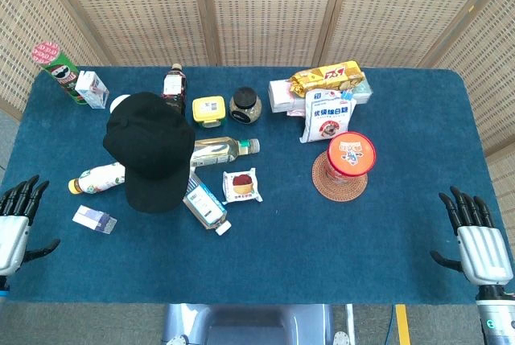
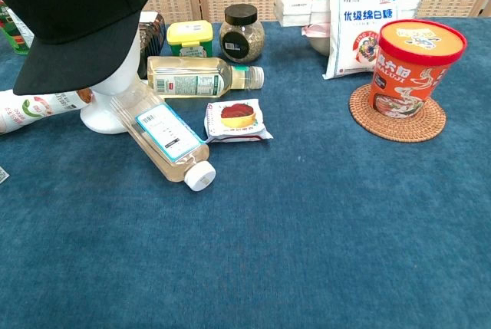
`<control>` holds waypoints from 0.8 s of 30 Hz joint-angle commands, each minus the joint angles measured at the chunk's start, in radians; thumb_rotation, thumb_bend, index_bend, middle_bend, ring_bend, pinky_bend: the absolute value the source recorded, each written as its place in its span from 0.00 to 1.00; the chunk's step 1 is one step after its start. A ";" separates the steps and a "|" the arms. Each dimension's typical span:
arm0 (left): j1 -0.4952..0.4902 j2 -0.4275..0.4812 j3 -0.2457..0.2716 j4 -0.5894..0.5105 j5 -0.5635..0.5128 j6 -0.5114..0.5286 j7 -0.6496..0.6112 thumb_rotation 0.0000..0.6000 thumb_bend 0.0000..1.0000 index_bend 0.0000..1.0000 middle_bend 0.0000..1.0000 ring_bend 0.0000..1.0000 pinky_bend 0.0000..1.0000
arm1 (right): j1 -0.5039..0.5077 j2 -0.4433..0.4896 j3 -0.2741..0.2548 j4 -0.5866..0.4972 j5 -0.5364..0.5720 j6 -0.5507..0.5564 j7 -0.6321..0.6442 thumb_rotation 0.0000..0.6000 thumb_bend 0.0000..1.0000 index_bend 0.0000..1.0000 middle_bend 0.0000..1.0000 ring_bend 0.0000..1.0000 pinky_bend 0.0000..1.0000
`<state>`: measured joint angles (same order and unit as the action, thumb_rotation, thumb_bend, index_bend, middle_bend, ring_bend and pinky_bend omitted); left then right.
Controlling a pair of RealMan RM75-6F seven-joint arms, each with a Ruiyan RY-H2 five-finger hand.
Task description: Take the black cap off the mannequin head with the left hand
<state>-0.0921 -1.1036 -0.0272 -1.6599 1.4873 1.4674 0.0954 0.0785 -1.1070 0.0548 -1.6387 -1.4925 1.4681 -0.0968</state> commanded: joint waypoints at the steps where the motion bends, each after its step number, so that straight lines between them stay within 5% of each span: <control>1: 0.001 -0.005 0.002 0.005 0.007 0.005 -0.001 1.00 0.05 0.00 0.00 0.00 0.07 | -0.003 0.000 0.001 0.006 -0.012 0.012 0.014 1.00 0.00 0.01 0.00 0.00 0.00; 8: -0.005 -0.064 0.022 0.065 0.159 0.082 -0.057 1.00 0.08 0.00 0.00 0.00 0.07 | -0.004 -0.001 0.002 0.006 -0.032 0.028 0.032 1.00 0.00 0.01 0.00 0.00 0.00; 14: -0.022 -0.288 -0.004 0.234 0.288 0.216 -0.064 1.00 0.08 0.00 0.00 0.00 0.07 | -0.002 -0.001 0.000 0.010 -0.023 0.013 0.033 1.00 0.00 0.01 0.00 0.00 0.00; 24: -0.045 -0.497 -0.038 0.372 0.289 0.291 -0.185 1.00 0.08 0.00 0.00 0.00 0.07 | -0.007 0.010 -0.011 0.016 -0.050 0.025 0.067 1.00 0.00 0.01 0.00 0.00 0.00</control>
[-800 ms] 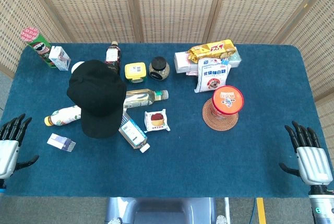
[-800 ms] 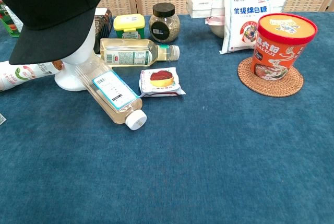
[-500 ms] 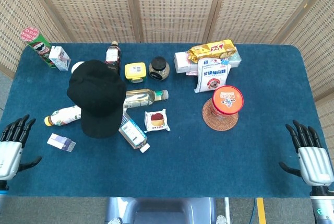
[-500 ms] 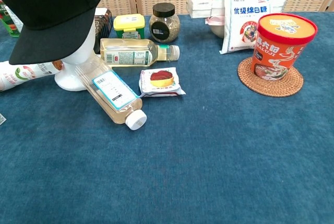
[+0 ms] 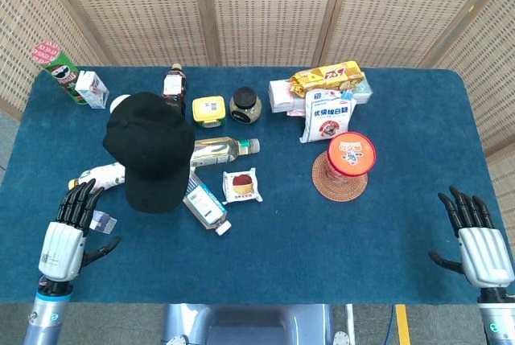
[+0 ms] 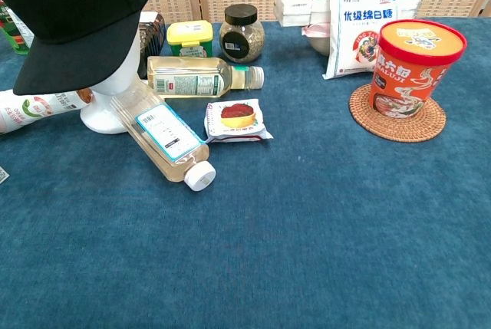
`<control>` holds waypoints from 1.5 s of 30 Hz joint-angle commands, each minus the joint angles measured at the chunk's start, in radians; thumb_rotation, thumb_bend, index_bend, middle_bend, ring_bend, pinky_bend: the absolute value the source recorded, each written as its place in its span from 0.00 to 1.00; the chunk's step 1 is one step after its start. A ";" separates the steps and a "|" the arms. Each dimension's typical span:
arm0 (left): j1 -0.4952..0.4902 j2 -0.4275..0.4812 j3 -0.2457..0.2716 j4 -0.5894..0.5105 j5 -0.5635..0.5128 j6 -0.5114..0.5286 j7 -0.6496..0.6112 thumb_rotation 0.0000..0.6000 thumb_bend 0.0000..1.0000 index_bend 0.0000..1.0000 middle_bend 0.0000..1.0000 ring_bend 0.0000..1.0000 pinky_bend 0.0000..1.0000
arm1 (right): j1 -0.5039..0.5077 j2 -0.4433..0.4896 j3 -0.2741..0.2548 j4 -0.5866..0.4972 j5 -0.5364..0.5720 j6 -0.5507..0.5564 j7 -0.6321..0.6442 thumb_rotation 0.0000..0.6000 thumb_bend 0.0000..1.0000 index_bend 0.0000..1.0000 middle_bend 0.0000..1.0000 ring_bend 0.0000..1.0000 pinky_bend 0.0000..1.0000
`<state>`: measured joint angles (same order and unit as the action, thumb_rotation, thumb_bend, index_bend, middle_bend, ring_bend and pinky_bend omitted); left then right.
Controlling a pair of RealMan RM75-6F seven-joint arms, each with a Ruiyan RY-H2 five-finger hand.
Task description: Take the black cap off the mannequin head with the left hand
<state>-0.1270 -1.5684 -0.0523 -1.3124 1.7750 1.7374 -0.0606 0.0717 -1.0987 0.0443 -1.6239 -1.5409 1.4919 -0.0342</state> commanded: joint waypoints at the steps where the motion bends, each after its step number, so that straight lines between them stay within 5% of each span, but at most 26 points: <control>1: -0.012 -0.046 -0.016 0.033 -0.001 0.027 -0.040 1.00 0.08 0.00 0.00 0.00 0.07 | -0.001 0.004 -0.001 0.001 -0.003 0.001 0.008 1.00 0.00 0.01 0.00 0.00 0.00; 21: -0.031 -0.223 -0.079 0.193 -0.103 0.061 -0.127 1.00 0.08 0.22 0.06 0.00 0.07 | 0.004 0.001 -0.007 -0.003 -0.009 -0.012 0.001 1.00 0.00 0.01 0.00 0.00 0.00; 45: -0.097 -0.454 -0.140 0.471 -0.165 0.096 -0.249 1.00 0.17 0.25 0.09 0.00 0.11 | 0.015 -0.003 -0.009 0.007 -0.010 -0.030 0.005 1.00 0.00 0.01 0.00 0.00 0.00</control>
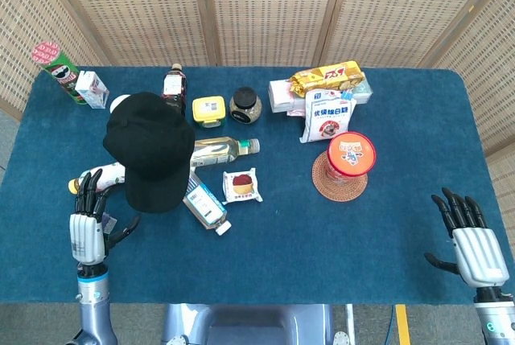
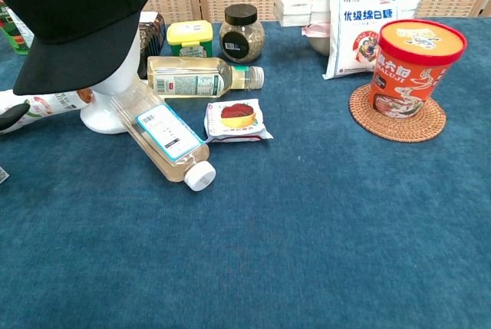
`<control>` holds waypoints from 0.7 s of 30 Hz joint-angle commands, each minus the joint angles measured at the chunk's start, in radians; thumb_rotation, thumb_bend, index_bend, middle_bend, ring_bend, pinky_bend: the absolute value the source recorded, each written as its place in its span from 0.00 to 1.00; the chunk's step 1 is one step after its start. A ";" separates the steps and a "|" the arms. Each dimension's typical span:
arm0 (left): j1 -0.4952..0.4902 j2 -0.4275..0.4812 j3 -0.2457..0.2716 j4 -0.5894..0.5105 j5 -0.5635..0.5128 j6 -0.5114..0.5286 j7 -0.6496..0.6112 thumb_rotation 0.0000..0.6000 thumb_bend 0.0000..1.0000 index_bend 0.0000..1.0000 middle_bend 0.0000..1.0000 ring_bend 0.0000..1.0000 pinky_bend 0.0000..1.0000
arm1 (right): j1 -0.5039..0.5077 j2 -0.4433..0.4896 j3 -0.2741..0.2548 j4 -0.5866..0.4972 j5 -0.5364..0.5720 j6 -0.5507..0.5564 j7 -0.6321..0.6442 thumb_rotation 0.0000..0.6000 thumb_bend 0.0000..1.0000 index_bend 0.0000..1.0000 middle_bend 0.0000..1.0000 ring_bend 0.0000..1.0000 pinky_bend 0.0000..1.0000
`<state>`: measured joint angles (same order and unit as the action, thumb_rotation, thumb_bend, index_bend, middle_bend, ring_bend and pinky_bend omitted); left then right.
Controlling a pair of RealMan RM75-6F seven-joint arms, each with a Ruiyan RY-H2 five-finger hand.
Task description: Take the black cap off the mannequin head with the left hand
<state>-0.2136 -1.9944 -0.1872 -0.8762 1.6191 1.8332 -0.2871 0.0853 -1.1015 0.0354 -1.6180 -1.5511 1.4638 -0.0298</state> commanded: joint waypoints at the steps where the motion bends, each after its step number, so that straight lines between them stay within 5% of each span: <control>1: -0.013 -0.036 -0.008 0.046 -0.011 0.003 -0.029 1.00 0.17 0.25 0.09 0.00 0.11 | 0.002 -0.001 0.000 0.002 0.001 -0.004 0.002 1.00 0.00 0.01 0.00 0.00 0.00; 21: -0.161 -0.239 -0.111 0.386 -0.066 0.084 -0.188 1.00 0.26 0.28 0.12 0.01 0.14 | 0.009 -0.007 -0.005 0.020 -0.015 -0.005 0.020 1.00 0.00 0.01 0.00 0.00 0.00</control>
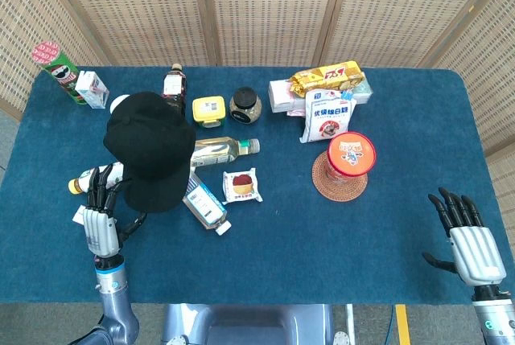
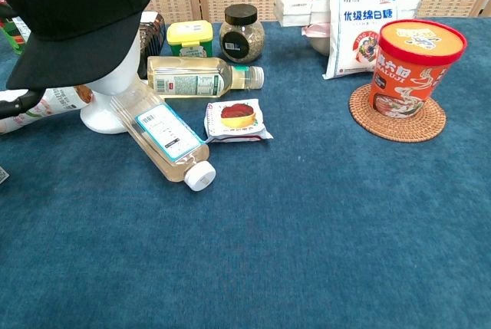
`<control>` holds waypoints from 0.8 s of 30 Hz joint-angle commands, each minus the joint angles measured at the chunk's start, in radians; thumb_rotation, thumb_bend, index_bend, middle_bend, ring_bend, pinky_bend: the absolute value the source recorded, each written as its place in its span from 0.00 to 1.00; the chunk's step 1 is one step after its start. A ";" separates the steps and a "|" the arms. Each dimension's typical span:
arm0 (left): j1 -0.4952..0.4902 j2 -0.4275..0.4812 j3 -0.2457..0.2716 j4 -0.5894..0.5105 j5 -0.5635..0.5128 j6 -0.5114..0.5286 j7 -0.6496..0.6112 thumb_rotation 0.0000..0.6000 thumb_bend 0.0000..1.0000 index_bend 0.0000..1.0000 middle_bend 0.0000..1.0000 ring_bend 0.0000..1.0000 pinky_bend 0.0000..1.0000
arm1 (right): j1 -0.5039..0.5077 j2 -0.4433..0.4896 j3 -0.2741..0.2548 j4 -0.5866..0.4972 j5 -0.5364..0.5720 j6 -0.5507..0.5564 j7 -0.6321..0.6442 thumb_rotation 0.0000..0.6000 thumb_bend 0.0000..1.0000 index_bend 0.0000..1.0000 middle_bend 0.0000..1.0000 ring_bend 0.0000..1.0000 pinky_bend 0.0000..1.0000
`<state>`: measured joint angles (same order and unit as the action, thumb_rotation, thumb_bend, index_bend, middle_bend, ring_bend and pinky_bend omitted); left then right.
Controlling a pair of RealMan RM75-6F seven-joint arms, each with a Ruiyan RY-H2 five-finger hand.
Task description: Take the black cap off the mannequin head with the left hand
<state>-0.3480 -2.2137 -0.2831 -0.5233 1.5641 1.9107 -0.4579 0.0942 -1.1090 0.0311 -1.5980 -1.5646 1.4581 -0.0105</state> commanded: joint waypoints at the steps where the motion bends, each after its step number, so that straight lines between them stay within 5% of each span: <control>1: -0.033 -0.024 -0.018 0.041 -0.013 0.008 -0.023 1.00 0.28 0.29 0.12 0.01 0.14 | 0.000 0.000 -0.001 0.001 -0.002 0.001 0.002 1.00 0.00 0.01 0.00 0.00 0.00; 11: -0.062 -0.048 -0.029 0.102 -0.047 0.007 -0.091 1.00 0.44 0.40 0.22 0.12 0.28 | 0.000 0.004 -0.002 0.001 -0.010 0.009 0.020 1.00 0.00 0.01 0.00 0.00 0.00; 20: -0.069 -0.028 -0.029 0.102 -0.070 0.019 -0.155 1.00 0.45 0.70 0.53 0.40 0.58 | 0.000 0.011 -0.010 0.000 -0.024 0.009 0.039 1.00 0.00 0.01 0.00 0.00 0.00; 24: -0.087 0.009 -0.033 0.077 -0.072 0.031 -0.149 1.00 0.46 0.78 0.62 0.48 0.64 | -0.001 0.013 -0.012 0.000 -0.027 0.012 0.044 1.00 0.00 0.01 0.00 0.00 0.00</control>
<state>-0.4288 -2.2148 -0.3149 -0.4366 1.4935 1.9378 -0.6106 0.0935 -1.0957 0.0192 -1.5983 -1.5917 1.4705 0.0335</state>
